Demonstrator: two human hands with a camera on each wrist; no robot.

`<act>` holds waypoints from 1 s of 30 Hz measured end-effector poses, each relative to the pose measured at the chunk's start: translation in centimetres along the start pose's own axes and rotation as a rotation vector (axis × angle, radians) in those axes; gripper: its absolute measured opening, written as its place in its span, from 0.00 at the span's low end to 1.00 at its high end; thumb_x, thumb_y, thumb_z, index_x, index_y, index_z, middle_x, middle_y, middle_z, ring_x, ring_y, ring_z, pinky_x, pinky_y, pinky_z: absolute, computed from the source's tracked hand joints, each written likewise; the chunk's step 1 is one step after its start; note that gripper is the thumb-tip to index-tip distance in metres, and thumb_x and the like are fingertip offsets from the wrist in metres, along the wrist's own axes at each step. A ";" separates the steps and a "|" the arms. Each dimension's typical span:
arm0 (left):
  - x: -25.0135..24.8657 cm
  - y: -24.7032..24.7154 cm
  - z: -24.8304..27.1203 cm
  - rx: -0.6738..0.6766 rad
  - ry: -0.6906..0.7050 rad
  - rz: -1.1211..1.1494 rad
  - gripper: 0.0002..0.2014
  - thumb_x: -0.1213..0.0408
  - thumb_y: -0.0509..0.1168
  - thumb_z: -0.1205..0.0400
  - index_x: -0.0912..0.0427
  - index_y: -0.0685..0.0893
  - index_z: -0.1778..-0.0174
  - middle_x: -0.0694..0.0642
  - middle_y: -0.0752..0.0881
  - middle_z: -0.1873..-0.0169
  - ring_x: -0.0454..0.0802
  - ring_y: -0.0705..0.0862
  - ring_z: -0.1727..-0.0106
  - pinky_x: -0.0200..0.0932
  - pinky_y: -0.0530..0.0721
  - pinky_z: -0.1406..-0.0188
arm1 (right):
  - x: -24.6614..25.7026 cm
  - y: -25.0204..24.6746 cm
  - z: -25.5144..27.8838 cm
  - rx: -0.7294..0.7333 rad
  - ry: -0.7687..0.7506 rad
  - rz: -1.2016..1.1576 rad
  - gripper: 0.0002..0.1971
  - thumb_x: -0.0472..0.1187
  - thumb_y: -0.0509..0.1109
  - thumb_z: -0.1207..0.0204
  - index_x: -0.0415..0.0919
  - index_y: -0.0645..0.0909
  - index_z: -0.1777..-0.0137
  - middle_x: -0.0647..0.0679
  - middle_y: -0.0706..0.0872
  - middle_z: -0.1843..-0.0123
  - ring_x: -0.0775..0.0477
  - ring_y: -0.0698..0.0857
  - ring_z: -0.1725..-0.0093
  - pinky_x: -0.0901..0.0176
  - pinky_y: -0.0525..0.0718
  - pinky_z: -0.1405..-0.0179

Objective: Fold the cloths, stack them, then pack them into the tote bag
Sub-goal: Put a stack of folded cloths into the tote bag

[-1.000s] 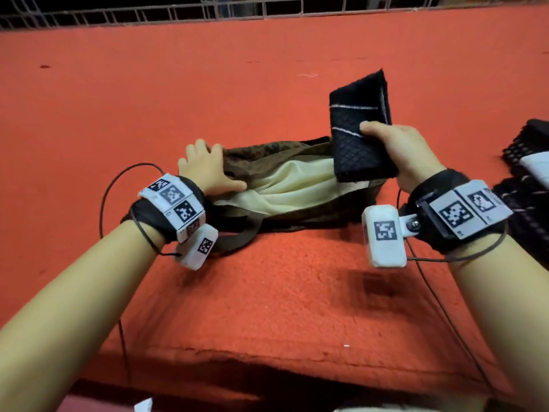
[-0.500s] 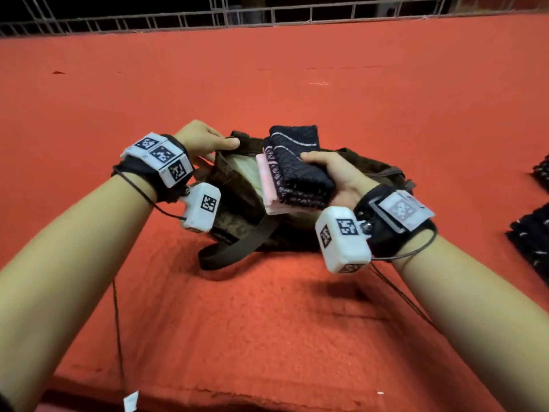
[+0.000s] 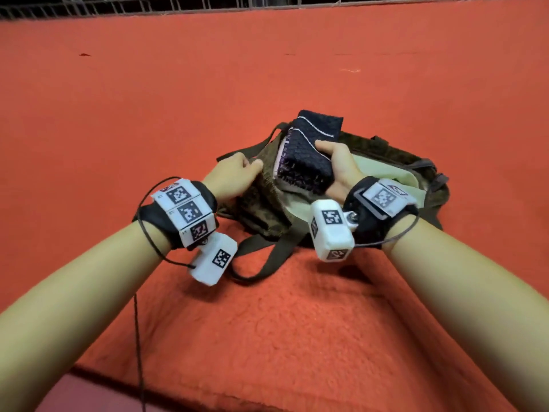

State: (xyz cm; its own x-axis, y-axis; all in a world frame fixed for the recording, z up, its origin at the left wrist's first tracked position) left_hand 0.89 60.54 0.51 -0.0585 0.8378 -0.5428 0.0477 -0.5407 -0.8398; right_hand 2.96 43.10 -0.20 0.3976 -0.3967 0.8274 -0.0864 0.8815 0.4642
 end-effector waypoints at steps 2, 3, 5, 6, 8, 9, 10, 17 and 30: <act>-0.4 0.1 -0.2 -0.002 -0.037 0.061 0.18 0.45 0.56 0.17 0.57 0.69 0.62 0.60 0.78 0.63 0.54 0.76 0.65 0.45 0.68 0.64 | 0.0 -0.8 1.1 0.040 0.018 -0.034 0.16 0.44 0.55 0.19 0.37 0.82 0.56 0.41 0.89 0.65 0.43 0.88 0.69 0.56 0.87 0.61; -0.6 0.4 -0.3 0.020 -0.056 0.099 0.20 0.42 0.56 0.18 0.58 0.71 0.57 0.58 0.78 0.62 0.54 0.76 0.64 0.44 0.69 0.65 | 0.1 -1.2 1.7 0.050 0.017 -0.053 0.18 0.44 0.56 0.19 0.36 0.83 0.60 0.40 0.89 0.67 0.44 0.88 0.72 0.56 0.88 0.65; -1.1 0.9 -0.2 0.084 -0.053 0.144 0.21 0.40 0.57 0.19 0.57 0.70 0.54 0.55 0.78 0.63 0.51 0.77 0.68 0.43 0.72 0.71 | 0.4 -1.8 2.5 0.071 0.016 -0.079 0.24 0.45 0.56 0.19 0.36 0.86 0.71 0.41 0.88 0.71 0.44 0.87 0.75 0.53 0.88 0.69; -1.4 1.2 -0.2 0.104 -0.024 0.137 0.19 0.41 0.58 0.19 0.56 0.70 0.57 0.55 0.77 0.66 0.50 0.76 0.70 0.41 0.74 0.74 | 0.4 -2.0 2.8 0.070 0.024 -0.094 0.26 0.47 0.57 0.19 0.36 0.86 0.73 0.41 0.87 0.71 0.44 0.87 0.74 0.52 0.88 0.69; -2.0 1.5 0.1 0.132 0.027 0.064 0.17 0.48 0.59 0.17 0.56 0.70 0.66 0.56 0.76 0.71 0.53 0.76 0.71 0.39 0.76 0.76 | 0.5 -1.9 3.4 0.072 0.045 -0.132 0.26 0.51 0.56 0.18 0.37 0.85 0.68 0.40 0.88 0.68 0.43 0.88 0.72 0.51 0.88 0.70; -2.2 1.5 0.2 0.132 0.038 0.015 0.18 0.52 0.59 0.17 0.57 0.70 0.70 0.56 0.75 0.73 0.55 0.76 0.70 0.40 0.77 0.73 | 0.5 -1.7 3.6 0.075 0.054 -0.150 0.24 0.52 0.56 0.17 0.37 0.84 0.63 0.39 0.89 0.67 0.42 0.89 0.72 0.51 0.88 0.72; -2.4 1.2 0.4 0.109 0.047 -0.023 0.18 0.57 0.58 0.16 0.57 0.69 0.72 0.56 0.75 0.73 0.57 0.76 0.67 0.41 0.76 0.69 | 0.4 -1.7 3.7 0.067 0.058 -0.152 0.23 0.53 0.55 0.17 0.37 0.83 0.59 0.39 0.89 0.67 0.42 0.89 0.71 0.52 0.87 0.74; -3.5 -4.3 2.3 0.057 0.050 0.358 0.17 0.67 0.52 0.16 0.55 0.67 0.74 0.45 0.68 0.87 0.40 0.66 0.86 0.29 0.75 0.84 | 1.7 -0.3 1.9 -0.046 -0.003 0.005 0.15 0.49 0.60 0.18 0.39 0.82 0.51 0.43 0.90 0.65 0.45 0.89 0.66 0.57 0.86 0.58; -0.6 -0.1 2.4 0.118 0.370 -0.072 0.19 0.76 0.55 0.19 0.65 0.73 0.31 0.62 0.78 0.34 0.55 0.74 0.31 0.47 0.68 0.28 | -4.2 2.9 0.9 0.109 0.276 0.275 0.18 0.48 0.53 0.14 0.39 0.77 0.60 0.44 0.85 0.78 0.49 0.84 0.81 0.64 0.82 0.79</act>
State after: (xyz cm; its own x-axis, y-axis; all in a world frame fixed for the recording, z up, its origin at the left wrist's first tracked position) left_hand -1.48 59.95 0.91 0.3071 0.8326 -0.4610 -0.0597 -0.4666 -0.8825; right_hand 0.23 47.11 -2.08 0.5750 -0.0531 0.8164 -0.3143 0.9070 0.2804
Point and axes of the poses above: each hand's wrist, its own z-axis away from the middle knuckle, its own y-axis out of the palm, x = y × z, the point moved 2 cm from there along -z, towards the middle knuckle
